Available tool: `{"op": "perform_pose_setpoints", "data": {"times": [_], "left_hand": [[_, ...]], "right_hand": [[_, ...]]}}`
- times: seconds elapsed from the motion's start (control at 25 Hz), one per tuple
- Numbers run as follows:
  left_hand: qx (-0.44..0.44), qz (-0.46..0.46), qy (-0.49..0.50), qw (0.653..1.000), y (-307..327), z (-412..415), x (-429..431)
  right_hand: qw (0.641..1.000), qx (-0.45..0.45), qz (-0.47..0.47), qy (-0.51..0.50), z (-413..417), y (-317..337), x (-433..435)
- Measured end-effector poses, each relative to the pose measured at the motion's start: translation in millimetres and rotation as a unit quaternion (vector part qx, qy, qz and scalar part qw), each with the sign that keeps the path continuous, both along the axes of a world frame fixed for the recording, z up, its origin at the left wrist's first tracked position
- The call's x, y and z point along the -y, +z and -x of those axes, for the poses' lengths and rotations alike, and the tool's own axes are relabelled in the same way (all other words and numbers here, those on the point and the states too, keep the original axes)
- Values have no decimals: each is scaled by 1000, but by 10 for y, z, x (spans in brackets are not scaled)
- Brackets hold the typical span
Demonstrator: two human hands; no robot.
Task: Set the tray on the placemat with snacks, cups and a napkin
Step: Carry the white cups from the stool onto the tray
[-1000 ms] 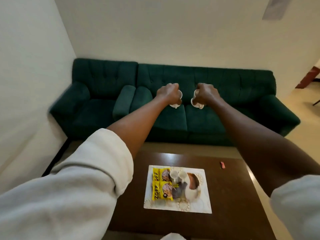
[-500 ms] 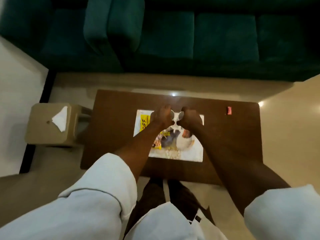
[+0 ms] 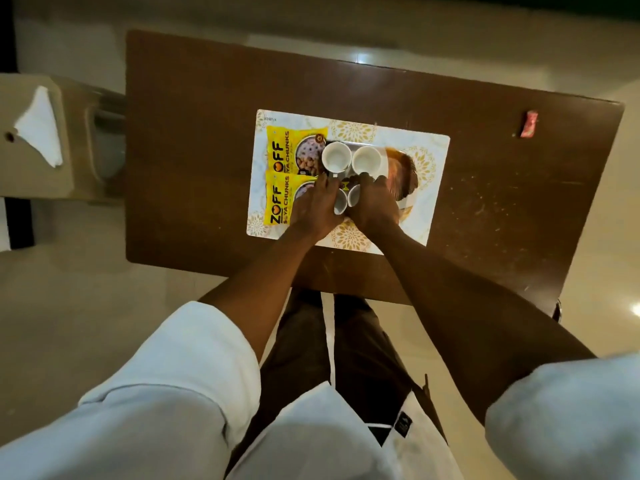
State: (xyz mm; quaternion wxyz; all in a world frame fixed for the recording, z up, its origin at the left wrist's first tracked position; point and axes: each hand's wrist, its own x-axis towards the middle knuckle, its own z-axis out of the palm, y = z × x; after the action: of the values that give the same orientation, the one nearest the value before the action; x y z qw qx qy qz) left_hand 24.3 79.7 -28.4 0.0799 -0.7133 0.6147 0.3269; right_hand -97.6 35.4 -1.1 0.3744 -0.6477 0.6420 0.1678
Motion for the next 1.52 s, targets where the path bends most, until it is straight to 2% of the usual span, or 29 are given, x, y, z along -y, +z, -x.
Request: {"op": "perform_pose_setpoints", "data": {"times": [0.72, 0.84, 1.04, 1.16, 1.24, 1.32, 1.4, 1.52], "left_hand": [[3, 1, -4, 1000, -154, 18, -8], [4, 3, -4, 1000, -128, 25, -19], [55, -4, -37, 998, 72, 8, 25], [71, -4, -52, 996, 439, -56, 87], [78, -2, -20, 997, 777, -130, 188], [74, 19, 19, 997, 1283, -261, 401], [64, 67, 32, 995, 1904, -393, 705], [93, 163, 50, 981, 2950, -682, 1125]], "right_hand": [[996, 0, 64, -67, -16, -435, -142], [996, 10, 65, -64, -9, -461, -153], [996, 31, 25, -75, -29, -314, -112], [997, 13, 36, -61, 16, 68, -97], [998, -23, 51, -20, 28, 411, -25], [996, -24, 90, 16, -27, 899, 231], [989, 7, 143, 41, -155, 1514, 603], [965, 34, 247, 78, -490, 2545, 1174]]}}
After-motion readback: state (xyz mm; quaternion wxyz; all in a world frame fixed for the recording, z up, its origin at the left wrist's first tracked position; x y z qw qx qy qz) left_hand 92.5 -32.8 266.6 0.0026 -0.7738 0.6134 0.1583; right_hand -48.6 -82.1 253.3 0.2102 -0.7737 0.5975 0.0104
